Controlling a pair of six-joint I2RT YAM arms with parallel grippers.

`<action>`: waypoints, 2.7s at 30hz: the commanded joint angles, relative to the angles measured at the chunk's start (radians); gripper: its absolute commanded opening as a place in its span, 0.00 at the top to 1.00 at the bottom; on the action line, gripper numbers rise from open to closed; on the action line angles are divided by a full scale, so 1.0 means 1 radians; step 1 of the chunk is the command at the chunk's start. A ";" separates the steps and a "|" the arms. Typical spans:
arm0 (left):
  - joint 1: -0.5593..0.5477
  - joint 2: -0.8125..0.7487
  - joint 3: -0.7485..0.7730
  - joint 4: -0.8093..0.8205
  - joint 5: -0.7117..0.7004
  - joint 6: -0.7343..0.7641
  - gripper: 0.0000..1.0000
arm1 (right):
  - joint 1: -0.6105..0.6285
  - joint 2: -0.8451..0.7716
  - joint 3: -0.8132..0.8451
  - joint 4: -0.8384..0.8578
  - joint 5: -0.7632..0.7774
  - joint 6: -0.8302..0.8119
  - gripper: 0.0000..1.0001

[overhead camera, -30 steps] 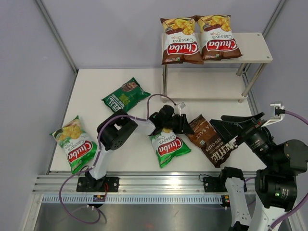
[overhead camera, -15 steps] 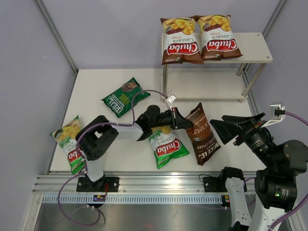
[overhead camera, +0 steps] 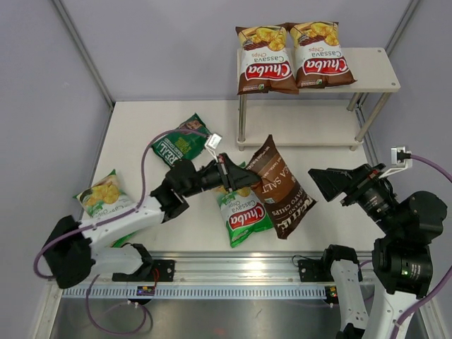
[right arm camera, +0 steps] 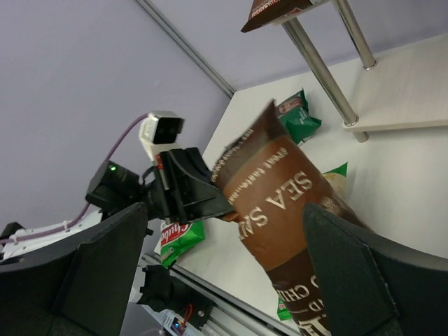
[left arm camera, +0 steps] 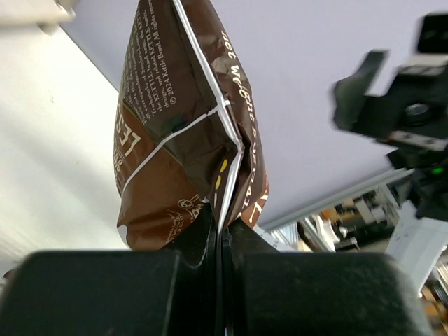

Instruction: Place and organize the chips bags onto the shelf

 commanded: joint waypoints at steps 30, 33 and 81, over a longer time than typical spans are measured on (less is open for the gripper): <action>0.117 -0.607 0.155 -0.309 -0.486 -0.111 1.00 | 0.200 0.150 -0.543 1.225 -0.210 0.879 0.01; 0.117 -0.574 0.146 -0.198 -0.490 -0.159 1.00 | 0.240 0.199 -0.543 1.268 -0.181 0.873 0.01; 0.024 -0.612 0.014 -0.305 -0.644 -0.023 0.01 | 0.597 0.276 -0.406 1.144 0.175 0.522 0.72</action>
